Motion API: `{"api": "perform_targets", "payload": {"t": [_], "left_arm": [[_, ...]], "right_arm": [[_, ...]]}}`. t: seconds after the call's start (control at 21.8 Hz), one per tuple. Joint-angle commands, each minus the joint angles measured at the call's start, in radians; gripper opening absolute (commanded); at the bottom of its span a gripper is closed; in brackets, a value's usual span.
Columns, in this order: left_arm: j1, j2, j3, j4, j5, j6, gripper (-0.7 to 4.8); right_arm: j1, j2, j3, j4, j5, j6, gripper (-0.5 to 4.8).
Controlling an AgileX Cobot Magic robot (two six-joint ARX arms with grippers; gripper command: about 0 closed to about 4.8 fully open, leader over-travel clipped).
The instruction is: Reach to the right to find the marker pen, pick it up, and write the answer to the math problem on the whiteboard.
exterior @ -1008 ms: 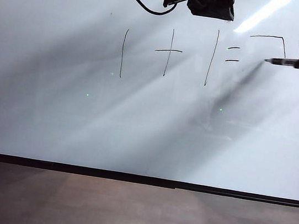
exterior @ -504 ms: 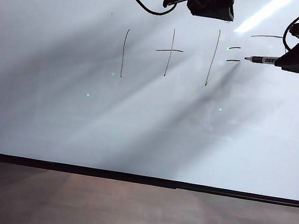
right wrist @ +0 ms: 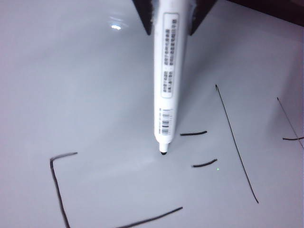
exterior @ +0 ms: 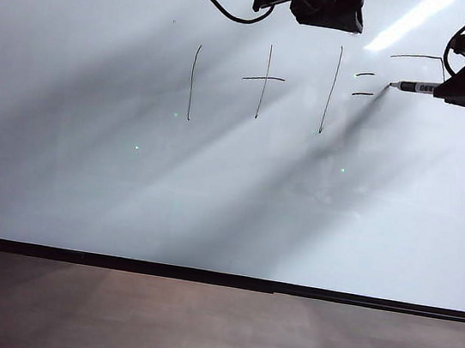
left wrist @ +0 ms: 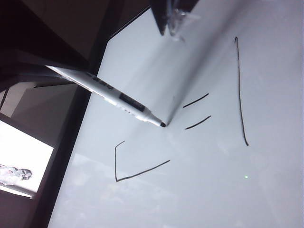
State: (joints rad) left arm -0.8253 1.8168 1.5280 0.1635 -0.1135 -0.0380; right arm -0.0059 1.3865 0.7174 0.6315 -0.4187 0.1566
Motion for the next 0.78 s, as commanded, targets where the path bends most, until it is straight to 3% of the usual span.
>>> {"api": "perform_targets", "payload": {"t": [0.05,0.78], "left_arm": [[-0.002,-0.004,0.000,0.008,0.002,0.003,-0.04],[-0.002,-0.004,0.000,0.009,0.002,0.003,-0.04]], "right_arm": [[0.002,0.006,0.005,0.018,0.002,0.000,-0.06],[-0.048,0.009,0.004,0.016,0.061,0.000,-0.06]]}}
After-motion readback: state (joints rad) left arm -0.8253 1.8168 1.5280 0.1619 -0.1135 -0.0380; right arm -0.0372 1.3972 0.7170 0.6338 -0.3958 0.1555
